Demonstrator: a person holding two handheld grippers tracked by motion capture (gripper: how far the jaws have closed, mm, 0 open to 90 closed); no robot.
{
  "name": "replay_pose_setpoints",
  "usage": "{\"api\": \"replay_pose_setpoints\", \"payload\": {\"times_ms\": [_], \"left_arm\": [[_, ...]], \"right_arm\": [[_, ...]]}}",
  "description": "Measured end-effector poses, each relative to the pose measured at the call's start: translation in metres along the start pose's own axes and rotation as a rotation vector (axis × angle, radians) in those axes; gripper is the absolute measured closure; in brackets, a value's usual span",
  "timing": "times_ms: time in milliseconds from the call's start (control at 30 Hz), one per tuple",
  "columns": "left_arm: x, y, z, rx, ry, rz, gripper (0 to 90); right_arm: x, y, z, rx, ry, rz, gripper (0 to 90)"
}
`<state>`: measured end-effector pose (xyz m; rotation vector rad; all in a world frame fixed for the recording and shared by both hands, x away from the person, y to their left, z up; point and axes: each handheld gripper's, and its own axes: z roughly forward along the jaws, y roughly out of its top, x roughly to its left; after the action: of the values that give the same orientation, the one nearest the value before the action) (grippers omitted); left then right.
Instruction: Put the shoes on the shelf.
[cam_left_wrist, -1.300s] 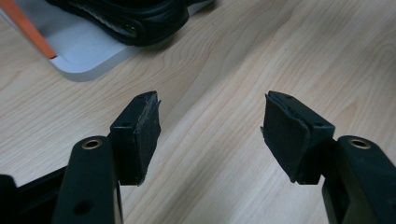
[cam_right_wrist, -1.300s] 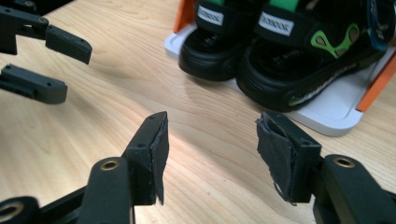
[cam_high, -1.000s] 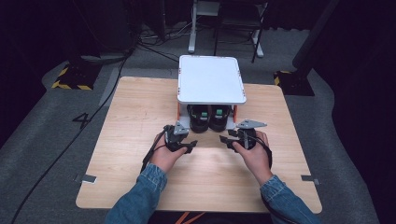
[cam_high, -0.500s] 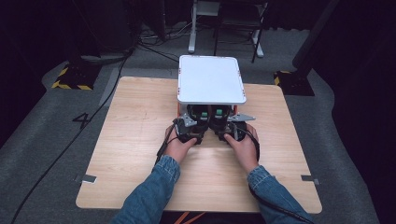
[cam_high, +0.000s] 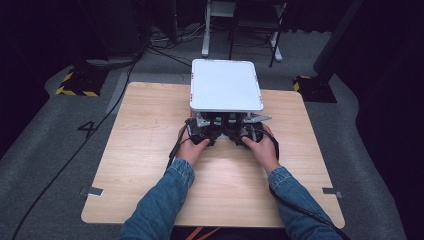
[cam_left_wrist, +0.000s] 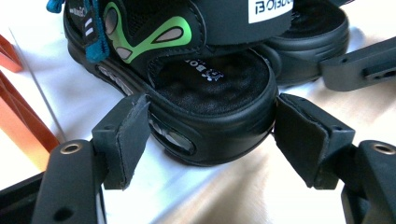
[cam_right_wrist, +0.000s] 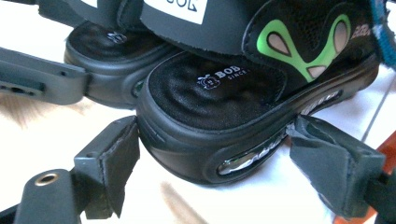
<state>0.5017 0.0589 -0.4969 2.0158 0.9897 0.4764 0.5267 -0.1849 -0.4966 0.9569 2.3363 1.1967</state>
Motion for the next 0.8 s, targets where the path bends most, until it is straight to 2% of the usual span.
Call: {"api": "replay_pose_setpoints", "payload": {"times_ms": [33, 67, 167, 233, 300, 400, 467, 533, 600, 800], "left_arm": [[0.0, 0.001, 0.002, -0.006, 0.01, -0.012, 27.9], [0.002, 0.002, 0.004, -0.01, 0.034, 0.002, 27.9], [0.004, 0.007, 0.011, -0.021, 0.036, -0.007, 28.1], [0.005, 0.009, 0.014, -0.02, 0.048, -0.017, 28.0], [0.006, 0.011, 0.016, -0.032, 0.034, -0.027, 28.2], [0.006, 0.011, 0.014, -0.061, 0.031, -0.03, 29.6], [0.004, 0.01, 0.009, -0.066, 0.024, -0.025, 34.1], [0.002, 0.007, 0.004, -0.068, 0.011, -0.043, 34.8], [-0.003, 0.004, -0.005, -0.059, 0.025, -0.051, 33.3], [-0.02, 0.002, -0.035, -0.092, -0.031, 0.006, 28.8]], "right_arm": [[-0.001, 0.001, 0.0, -0.003, -0.006, -0.006, 19.4], [-0.002, 0.002, 0.0, -0.005, -0.015, -0.015, 22.5], [-0.002, 0.006, -0.005, -0.004, -0.046, -0.033, 37.1], [-0.002, 0.007, -0.007, 0.007, -0.068, -0.051, 44.2], [-0.004, 0.007, -0.009, 0.012, -0.077, -0.051, 49.4], [-0.004, 0.006, -0.009, 0.016, -0.094, -0.033, 50.6], [-0.001, 0.006, -0.011, 0.022, -0.105, -0.035, 52.0], [0.002, 0.006, -0.014, 0.018, -0.087, -0.049, 48.5], [0.006, 0.005, -0.021, 0.006, -0.071, -0.041, 45.7], [0.018, 0.01, -0.05, -0.053, -0.031, -0.036, 40.4]]}}
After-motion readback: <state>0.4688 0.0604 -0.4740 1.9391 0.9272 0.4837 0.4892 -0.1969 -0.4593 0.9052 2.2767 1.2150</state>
